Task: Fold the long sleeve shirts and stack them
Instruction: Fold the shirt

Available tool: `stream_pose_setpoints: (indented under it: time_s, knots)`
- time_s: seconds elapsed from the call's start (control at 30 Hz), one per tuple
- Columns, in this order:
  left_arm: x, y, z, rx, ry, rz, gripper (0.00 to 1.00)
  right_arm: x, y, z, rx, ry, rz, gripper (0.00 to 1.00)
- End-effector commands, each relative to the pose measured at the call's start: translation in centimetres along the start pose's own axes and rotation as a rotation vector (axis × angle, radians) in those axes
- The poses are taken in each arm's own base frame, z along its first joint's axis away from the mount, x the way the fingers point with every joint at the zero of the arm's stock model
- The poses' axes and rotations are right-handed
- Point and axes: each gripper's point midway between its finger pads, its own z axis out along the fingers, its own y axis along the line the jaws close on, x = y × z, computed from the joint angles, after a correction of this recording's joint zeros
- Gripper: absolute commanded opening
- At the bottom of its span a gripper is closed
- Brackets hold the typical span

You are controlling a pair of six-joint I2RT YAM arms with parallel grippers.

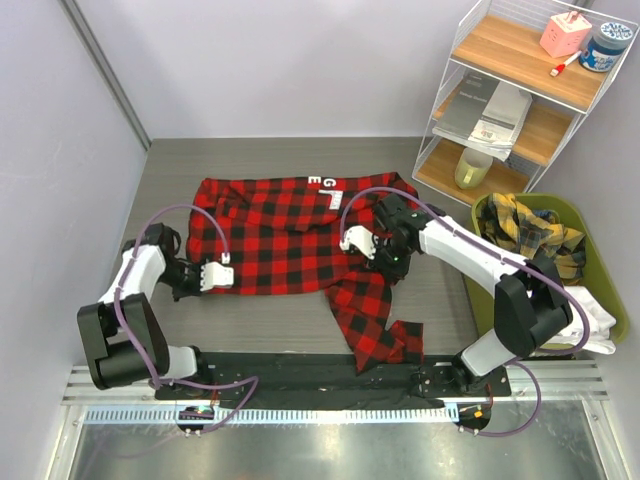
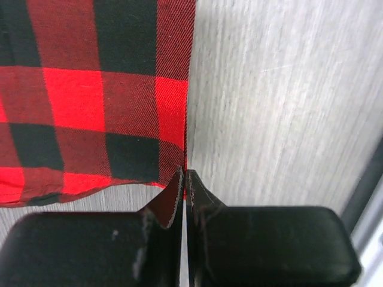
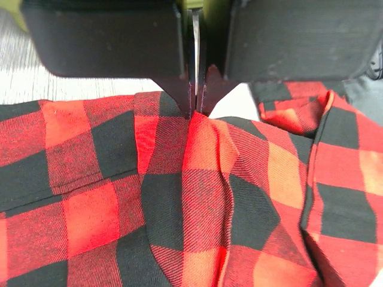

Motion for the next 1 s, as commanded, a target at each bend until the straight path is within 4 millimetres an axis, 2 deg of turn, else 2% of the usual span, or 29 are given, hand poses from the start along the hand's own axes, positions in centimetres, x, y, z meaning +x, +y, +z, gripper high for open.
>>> stream_pose_setpoints:
  time_s: [0.0, 0.13, 0.3, 0.33, 0.4, 0.43, 0.47, 0.53, 0.6, 0.67, 0.7, 0.73, 0.87, 0.9, 0.97]
  knots:
    - [-2.0, 1.0, -2.5, -0.020, -0.073, -0.045, 0.00, -1.8, -0.5, -2.6, 0.029, -0.050, -0.002, 0.01]
    - [-3.0, 3.4, -4.0, -0.054, -0.114, -0.081, 0.00, -2.9, -2.6, -3.5, 0.053, -0.062, -0.001, 0.01]
    - [-3.2, 6.6, -5.1, -0.108, -0.130, -0.102, 0.00, -3.8, -4.8, -4.1, 0.056, -0.058, -0.023, 0.01]
    - [-3.3, 7.2, -5.3, -0.119, -0.134, -0.113, 0.00, -4.5, -5.6, -4.7, 0.072, -0.073, -0.029, 0.01]
    - [-3.4, 8.0, -5.3, -0.123, -0.151, -0.166, 0.00, -4.5, -6.6, -4.4, 0.063, -0.059, -0.037, 0.01]
    - [-3.5, 8.9, -5.7, -0.142, -0.151, -0.162, 0.00, -5.2, -7.6, -5.1, 0.082, -0.074, -0.045, 0.01]
    - [-3.5, 9.3, -5.7, -0.143, -0.155, -0.178, 0.00, -5.0, -7.8, -4.4, 0.058, -0.053, -0.042, 0.01]
    - [-3.3, 10.7, -5.8, -0.161, -0.156, -0.191, 0.00, -5.9, -8.9, -5.0, 0.070, -0.058, -0.068, 0.01]
    - [-3.4, 11.4, -5.6, -0.157, -0.156, -0.209, 0.00, -5.8, -9.6, -4.2, 0.051, -0.034, -0.075, 0.01]
    - [-3.4, 12.7, -5.4, -0.170, -0.157, -0.223, 0.00, -6.3, -10.9, -4.3, 0.066, -0.032, -0.091, 0.01]
    - [-3.3, 13.0, -5.2, -0.171, -0.156, -0.244, 0.00, -6.0, -11.5, -3.5, 0.052, -0.015, -0.085, 0.01]
    - [-3.2, 13.3, -4.8, -0.162, -0.154, -0.250, 0.00, -6.8, -12.6, -4.2, 0.075, -0.031, -0.094, 0.01]
    - [-2.5, 15.0, -3.9, -0.171, -0.132, -0.267, 0.00, -7.5, -14.9, -3.9, 0.076, -0.029, -0.090, 0.01]
    - [-2.6, 15.6, -4.1, -0.180, -0.132, -0.270, 0.00, -8.1, -15.7, -4.6, 0.097, -0.044, -0.095, 0.01]
    - [-2.1, 16.1, -3.6, -0.171, -0.128, -0.283, 0.00, -7.9, -16.1, -3.8, 0.071, -0.027, -0.091, 0.01]
